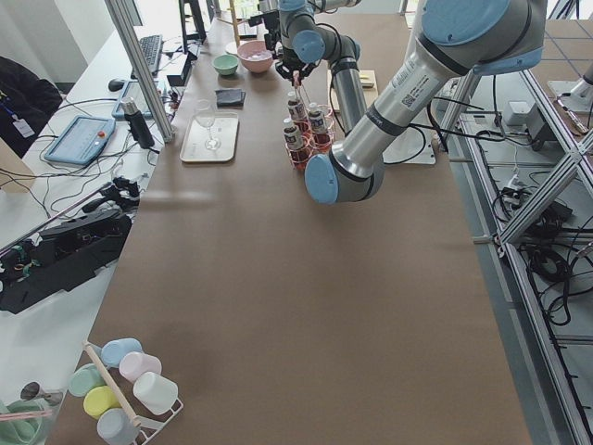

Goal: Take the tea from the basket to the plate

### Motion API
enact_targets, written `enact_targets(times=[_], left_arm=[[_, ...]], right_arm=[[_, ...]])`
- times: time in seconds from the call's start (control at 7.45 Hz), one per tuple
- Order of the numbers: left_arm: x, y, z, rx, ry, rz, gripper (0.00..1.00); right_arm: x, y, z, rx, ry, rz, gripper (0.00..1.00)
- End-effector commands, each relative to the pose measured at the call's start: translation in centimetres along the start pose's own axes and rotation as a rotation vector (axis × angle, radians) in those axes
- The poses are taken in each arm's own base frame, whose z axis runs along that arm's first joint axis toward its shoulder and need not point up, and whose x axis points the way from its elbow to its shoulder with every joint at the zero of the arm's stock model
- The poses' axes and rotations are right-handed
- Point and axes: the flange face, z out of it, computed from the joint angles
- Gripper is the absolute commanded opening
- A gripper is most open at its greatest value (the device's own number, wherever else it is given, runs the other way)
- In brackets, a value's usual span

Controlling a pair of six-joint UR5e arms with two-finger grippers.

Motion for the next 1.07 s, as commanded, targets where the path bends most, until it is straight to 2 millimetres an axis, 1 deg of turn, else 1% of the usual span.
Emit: enact_targets(times=[0.0, 0.13, 0.27, 0.4, 0.54, 0.67, 0.81, 0.94], left_arm=[[-0.1, 0.0, 0.1, -0.002, 0.000, -0.002, 0.00], [-0.1, 0.0, 0.1, -0.002, 0.000, -0.002, 0.00], [-0.1, 0.1, 0.2, -0.003, 0.001, -0.003, 0.00], [-0.1, 0.4, 0.3, -0.006, 0.001, -0.004, 0.00], [-0.1, 0.3, 0.2, -0.005, 0.001, -0.004, 0.00], [-0.1, 0.4, 0.3, -0.006, 0.001, -0.004, 0.00], [-0.1, 0.4, 0.3, -0.006, 0.001, -0.004, 0.00], [-0.1, 0.4, 0.3, -0.006, 0.001, -0.004, 0.00]], right_arm=[[-9.6, 6.9, 5.0, -0.118, 0.012, 0.023, 0.98], [-12.9, 8.8, 6.3, -0.138, 0.020, 0.052, 0.96], [-15.2, 8.4, 6.7, -0.139, 0.025, 0.073, 0.97], [-15.5, 8.0, 6.9, -0.138, 0.029, 0.080, 0.96], [-16.1, 7.9, 7.5, -0.138, 0.038, 0.085, 0.92], [-18.1, 7.2, 8.0, -0.139, 0.048, 0.097, 0.90], [-21.1, 8.0, 9.1, -0.154, 0.077, 0.112, 0.90], [-23.5, 8.5, 9.2, -0.153, 0.101, 0.130, 0.90]])
